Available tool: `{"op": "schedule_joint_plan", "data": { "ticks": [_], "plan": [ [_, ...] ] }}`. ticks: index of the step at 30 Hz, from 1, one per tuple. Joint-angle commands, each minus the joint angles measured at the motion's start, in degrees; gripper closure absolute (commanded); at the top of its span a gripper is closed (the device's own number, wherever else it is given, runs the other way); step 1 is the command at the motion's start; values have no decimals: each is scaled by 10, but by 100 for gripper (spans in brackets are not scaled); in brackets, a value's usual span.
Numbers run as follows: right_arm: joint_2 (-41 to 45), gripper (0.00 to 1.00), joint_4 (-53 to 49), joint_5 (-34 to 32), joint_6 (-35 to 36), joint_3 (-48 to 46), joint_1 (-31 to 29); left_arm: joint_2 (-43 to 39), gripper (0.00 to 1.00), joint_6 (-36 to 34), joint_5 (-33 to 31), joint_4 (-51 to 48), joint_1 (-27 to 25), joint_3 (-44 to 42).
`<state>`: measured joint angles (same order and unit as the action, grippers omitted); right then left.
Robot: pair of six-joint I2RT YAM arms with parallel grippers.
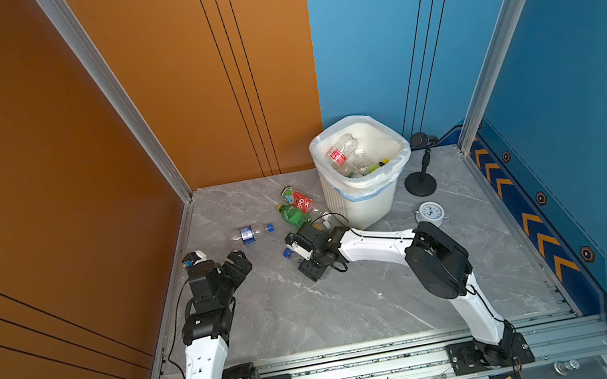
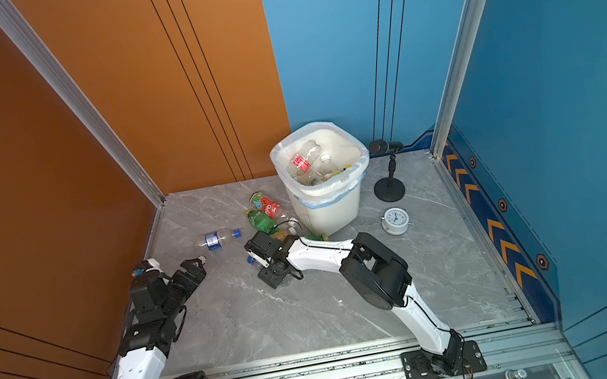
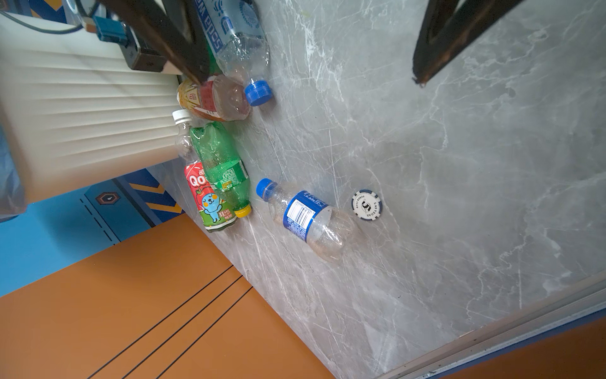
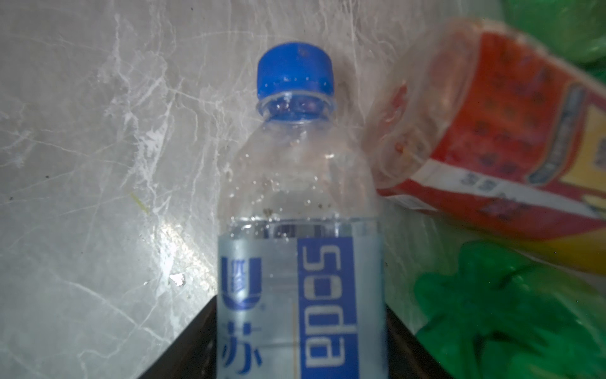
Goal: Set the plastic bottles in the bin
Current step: 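Lift the soda water bottle with the right gripper and carry it over the bin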
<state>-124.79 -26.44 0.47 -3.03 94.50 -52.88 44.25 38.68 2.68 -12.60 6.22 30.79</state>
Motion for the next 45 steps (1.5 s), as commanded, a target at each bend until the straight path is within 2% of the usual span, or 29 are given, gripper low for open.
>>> {"op": "schedule_joint_plan", "data": {
  "ticks": [1, 7, 17, 25, 31, 34, 40, 45],
  "plan": [
    [18, 41, -5, 10, -4, 14, -4, -8, 2, 3, 12, -6, 8, -12],
    [90, 49, 4, 16, -14, -5, -11, -7, 2, 6, 16, -5, 15, -12],
    [261, 51, 10, -7, -7, -31, -9, 6, 2, 17, 25, 12, 20, -14],
    [372, 49, 22, -46, 37, -9, 59, 16, 2, 28, 34, 34, 20, -19],
    [372, 48, 20, -61, 30, 46, 180, 14, 2, 29, 37, 31, 22, -18],
    [353, 48, 21, -58, 39, 75, 220, 15, 2, 30, 37, 29, 22, -18],
    [287, 48, -2, -31, 58, 155, 278, 18, 2, 32, 39, 29, 23, -15],
    [247, 47, -21, -25, 81, 196, 295, 21, 2, 29, 39, 26, 24, -12]
  ]
}}
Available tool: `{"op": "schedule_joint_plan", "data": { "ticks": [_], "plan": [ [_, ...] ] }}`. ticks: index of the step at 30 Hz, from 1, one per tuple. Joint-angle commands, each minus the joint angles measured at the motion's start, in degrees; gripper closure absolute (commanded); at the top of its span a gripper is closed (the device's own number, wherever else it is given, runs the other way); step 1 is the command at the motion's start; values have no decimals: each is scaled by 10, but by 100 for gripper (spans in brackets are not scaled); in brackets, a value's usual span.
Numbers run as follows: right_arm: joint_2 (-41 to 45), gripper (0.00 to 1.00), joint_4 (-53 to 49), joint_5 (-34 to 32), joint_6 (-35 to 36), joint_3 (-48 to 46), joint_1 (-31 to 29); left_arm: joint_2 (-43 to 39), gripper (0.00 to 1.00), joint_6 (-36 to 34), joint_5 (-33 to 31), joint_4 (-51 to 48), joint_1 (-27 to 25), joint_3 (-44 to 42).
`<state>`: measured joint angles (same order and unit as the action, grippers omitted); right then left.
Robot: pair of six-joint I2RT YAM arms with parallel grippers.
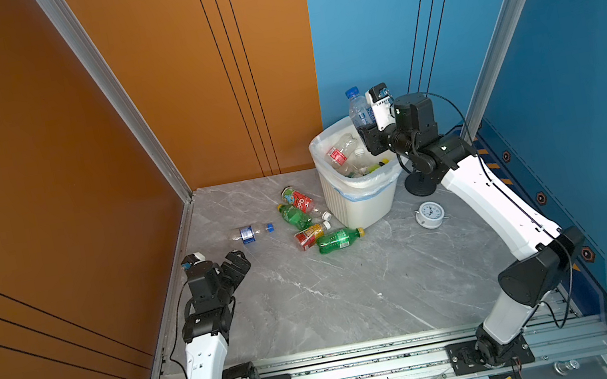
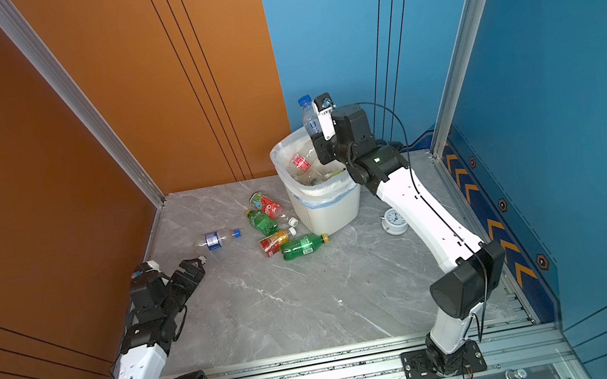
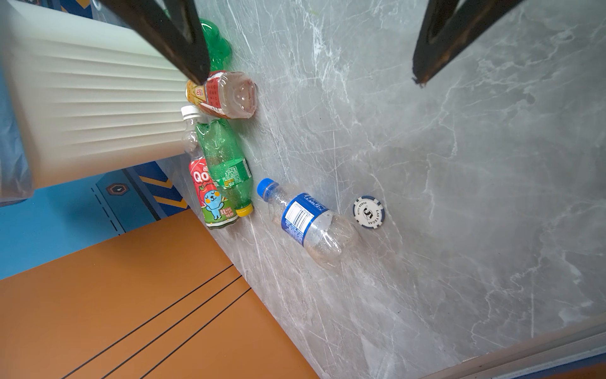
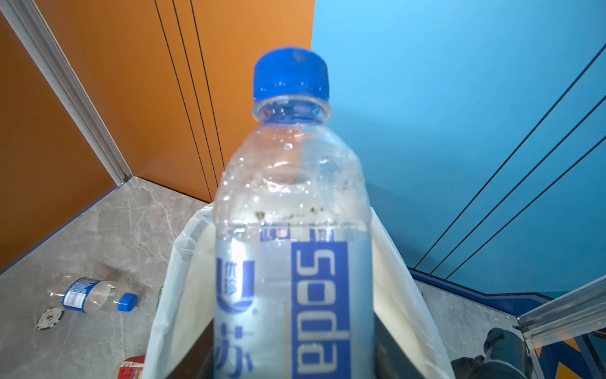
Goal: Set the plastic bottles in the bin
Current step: 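Lift the soda water bottle with the right gripper and carry it over the bin, then release the soda water bottle into the bin and withdraw the right gripper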
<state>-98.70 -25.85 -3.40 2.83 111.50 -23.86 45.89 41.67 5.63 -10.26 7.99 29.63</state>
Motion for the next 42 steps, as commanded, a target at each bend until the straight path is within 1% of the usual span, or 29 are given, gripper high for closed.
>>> {"op": "schedule_joint_plan", "data": {
  "ticks": [1, 5, 7, 8, 9, 11, 12, 14, 17, 19, 22, 26, 28, 30, 33, 36, 39, 42],
  "plan": [
    [-23, 47, -32, 13, 23, 34, 8, 5, 2, -1, 9, 3, 6, -1],
    [-50, 47, -42, 16, 28, 51, 21, 10, 2, 0, 10, 4, 8, 1],
    [-66, 45, -51, 16, 27, 64, 27, 13, 2, 0, 11, 4, 8, 3],
    [-73, 39, -55, 10, 26, 70, 28, 15, 2, -1, 11, 3, 9, 5],
    [-80, 27, -57, -3, 22, 78, 30, 17, 2, 0, 11, 3, 10, 7],
    [-88, 9, -66, -11, 16, 96, 34, 20, 2, 0, 14, 3, 9, 10],
    [-89, 5, -72, -9, 13, 105, 36, 23, 2, 1, 14, 3, 9, 11],
    [-77, 0, -72, -6, 5, 114, 36, 27, 2, 2, 16, 4, 10, 13],
    [-35, 0, -66, 4, -23, 107, 34, 32, 2, 6, 17, 7, 10, 14],
    [5, 0, -44, 16, -42, 69, 33, 37, 2, 10, 18, 10, 10, 14],
    [107, 0, 26, 28, -79, -64, 27, 45, 3, 17, 22, 15, 11, 16],
    [260, 1, 141, 31, -147, -319, 20, 57, 2, 28, 22, 24, 9, 15],
    [320, 0, 177, 27, -182, -425, 19, 64, 2, 36, 22, 30, 8, 14],
    [358, 1, 183, 22, -208, -494, 21, 73, 2, 44, 22, 35, 7, 15],
    [381, 0, 149, 22, -218, -532, 23, 93, 2, 59, 21, 42, 5, 24],
    [385, 0, 112, 22, -209, -536, 24, 117, 2, 76, 12, 45, -1, 43],
    [387, 0, 98, 28, -203, -537, 24, 147, 2, 103, -1, 44, -9, 67],
    [389, 1, 91, 26, -199, -541, 25, 182, 2, 144, -18, 53, -21, 89]
  ]
}}
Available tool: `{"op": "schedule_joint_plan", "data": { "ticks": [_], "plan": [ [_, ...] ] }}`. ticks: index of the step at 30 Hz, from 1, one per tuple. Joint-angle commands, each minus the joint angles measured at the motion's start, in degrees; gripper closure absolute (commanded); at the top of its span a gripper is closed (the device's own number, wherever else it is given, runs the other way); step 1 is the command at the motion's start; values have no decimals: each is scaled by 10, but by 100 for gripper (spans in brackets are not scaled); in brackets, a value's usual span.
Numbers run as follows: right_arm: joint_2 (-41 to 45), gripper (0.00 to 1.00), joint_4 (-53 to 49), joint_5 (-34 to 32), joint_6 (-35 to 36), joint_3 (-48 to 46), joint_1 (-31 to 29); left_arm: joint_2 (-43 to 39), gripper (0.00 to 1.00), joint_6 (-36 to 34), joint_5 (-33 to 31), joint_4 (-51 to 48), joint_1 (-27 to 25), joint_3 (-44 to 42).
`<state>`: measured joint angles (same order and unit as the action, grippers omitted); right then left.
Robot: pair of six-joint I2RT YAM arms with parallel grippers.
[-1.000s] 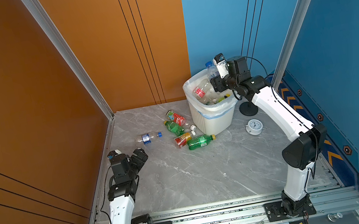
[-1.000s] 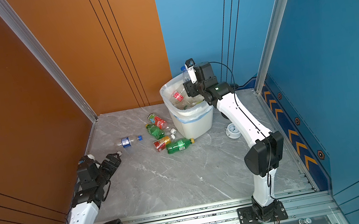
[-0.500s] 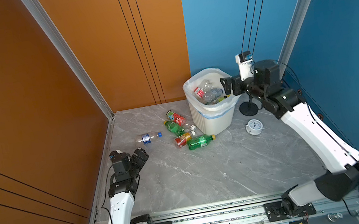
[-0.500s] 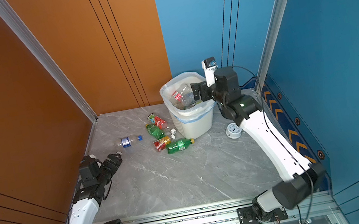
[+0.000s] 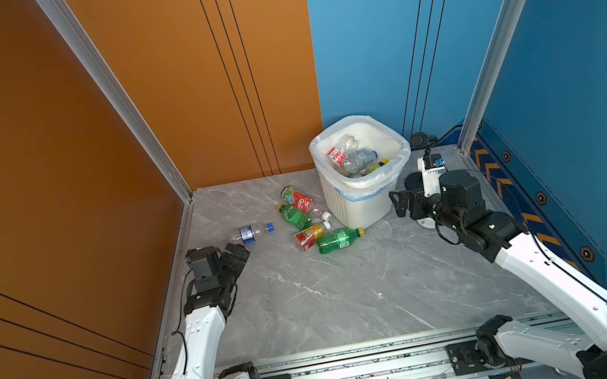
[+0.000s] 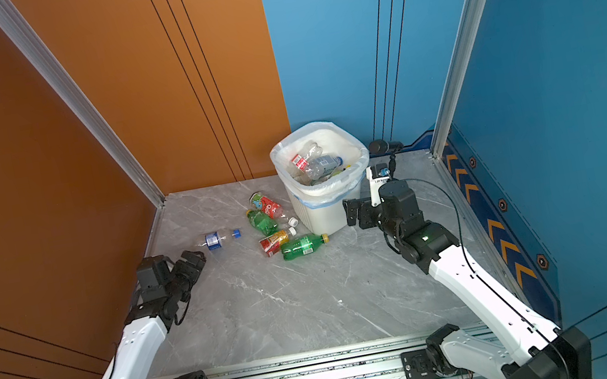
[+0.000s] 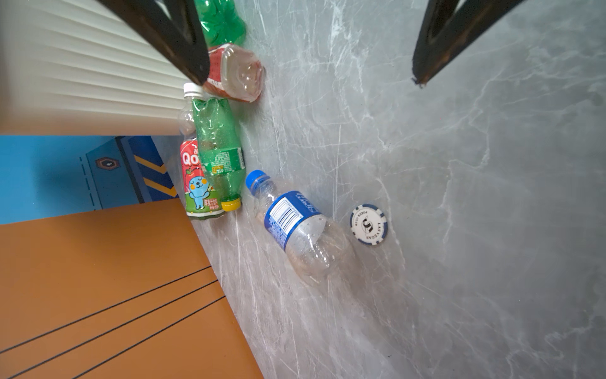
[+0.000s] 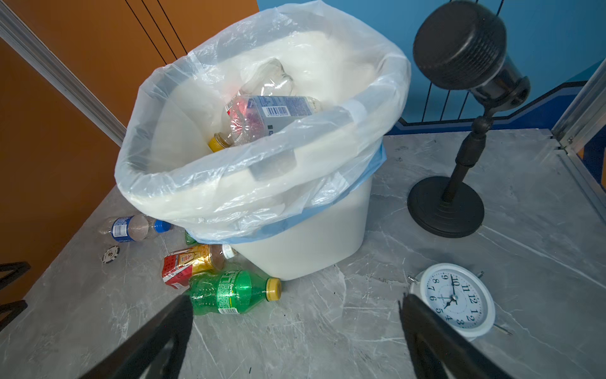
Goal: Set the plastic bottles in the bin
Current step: 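Release the soda water bottle into the bin and withdraw the right gripper, then lower the left gripper onto the clear blue-labelled bottle beside the poker chip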
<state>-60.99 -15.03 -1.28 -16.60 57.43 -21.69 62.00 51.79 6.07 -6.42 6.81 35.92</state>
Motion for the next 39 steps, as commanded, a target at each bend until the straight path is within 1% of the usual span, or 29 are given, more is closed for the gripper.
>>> {"op": "schedule_joint_plan", "data": {
  "ticks": [1, 8, 15, 19, 29, 34, 35, 39],
  "plan": [
    [14, 0, -20, 5, -4, -1, 3, 33, 1, 55, -30, 19, -16, 34],
    [27, 0, -32, 1, 6, -4, 8, 137, 0, 116, -87, 45, -65, 102],
    [32, 0, -45, 4, 9, -8, 13, 236, 1, 185, -107, 91, -84, 135],
    [38, 0, -50, 4, 13, -9, 17, 275, 1, 204, -122, 100, -91, 156],
    [39, 0, -53, 9, 18, -12, 28, 365, 2, 235, -123, 117, -90, 220],
    [35, 1, -52, 12, 19, -11, 33, 403, 4, 249, -114, 132, -91, 227],
    [34, 0, -51, 12, 19, -11, 33, 410, 4, 251, -113, 131, -91, 247],
    [31, 0, -49, 13, 21, -10, 39, 445, 5, 259, -102, 135, -91, 267]
  ]
}}
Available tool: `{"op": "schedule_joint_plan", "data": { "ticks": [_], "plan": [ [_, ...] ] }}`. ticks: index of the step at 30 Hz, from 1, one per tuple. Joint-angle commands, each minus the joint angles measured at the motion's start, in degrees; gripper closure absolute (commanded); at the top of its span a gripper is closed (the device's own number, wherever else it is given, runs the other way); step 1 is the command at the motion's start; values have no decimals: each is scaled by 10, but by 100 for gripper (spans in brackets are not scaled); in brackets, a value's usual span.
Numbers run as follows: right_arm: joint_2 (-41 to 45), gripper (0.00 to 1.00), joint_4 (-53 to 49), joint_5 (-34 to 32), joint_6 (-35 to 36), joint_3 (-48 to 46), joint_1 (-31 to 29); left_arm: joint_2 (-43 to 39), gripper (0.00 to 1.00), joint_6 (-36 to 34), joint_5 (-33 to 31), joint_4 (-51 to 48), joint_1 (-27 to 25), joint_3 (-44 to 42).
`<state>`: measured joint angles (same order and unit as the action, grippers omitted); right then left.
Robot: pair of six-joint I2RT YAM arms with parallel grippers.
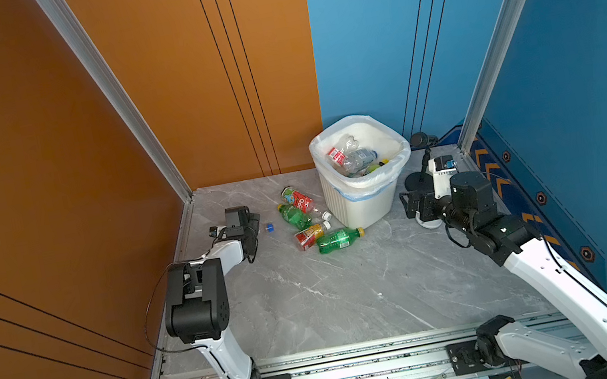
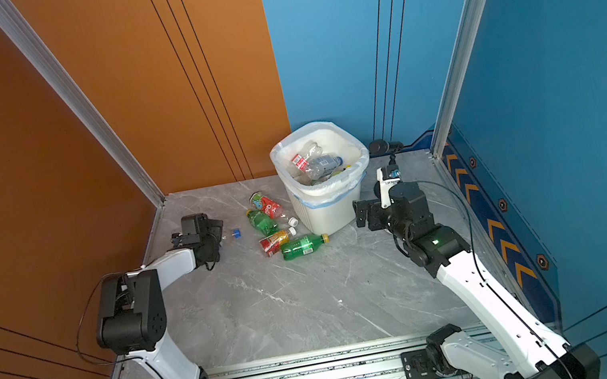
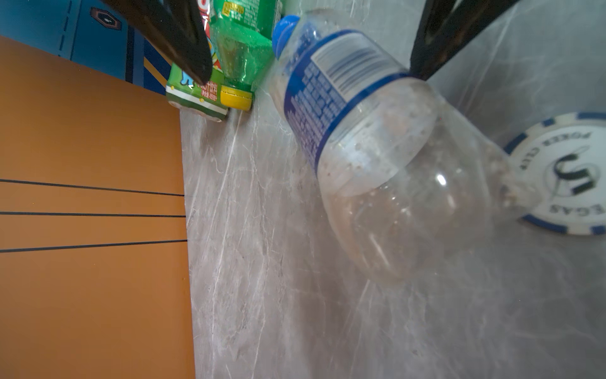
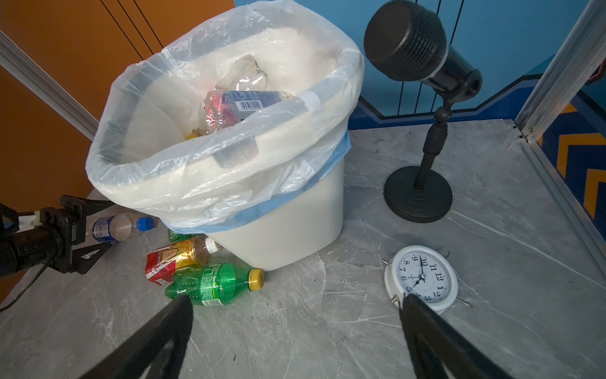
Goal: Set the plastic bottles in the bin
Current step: 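Lower the left gripper onto the clear blue-labelled bottle beside the poker chip, then close the left gripper around the blue-labelled bottle's body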
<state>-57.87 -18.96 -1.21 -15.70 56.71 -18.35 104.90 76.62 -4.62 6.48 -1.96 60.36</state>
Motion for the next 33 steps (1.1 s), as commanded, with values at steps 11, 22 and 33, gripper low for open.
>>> {"op": "schedule_joint_plan", "data": {
  "ticks": [11, 22, 33],
  "plan": [
    [-18, 0, -2, 24, 11, 0, 20, 74, 6, 31, 37, 26, -1, 57],
    [-31, 0, 9, 31, 3, 3, 23, 98, 24, 37, 72, 66, 4, 52],
    [-30, 0, 17, 29, -6, 1, 27, 80, 30, 18, 118, 79, 13, 36]
  ]
}}
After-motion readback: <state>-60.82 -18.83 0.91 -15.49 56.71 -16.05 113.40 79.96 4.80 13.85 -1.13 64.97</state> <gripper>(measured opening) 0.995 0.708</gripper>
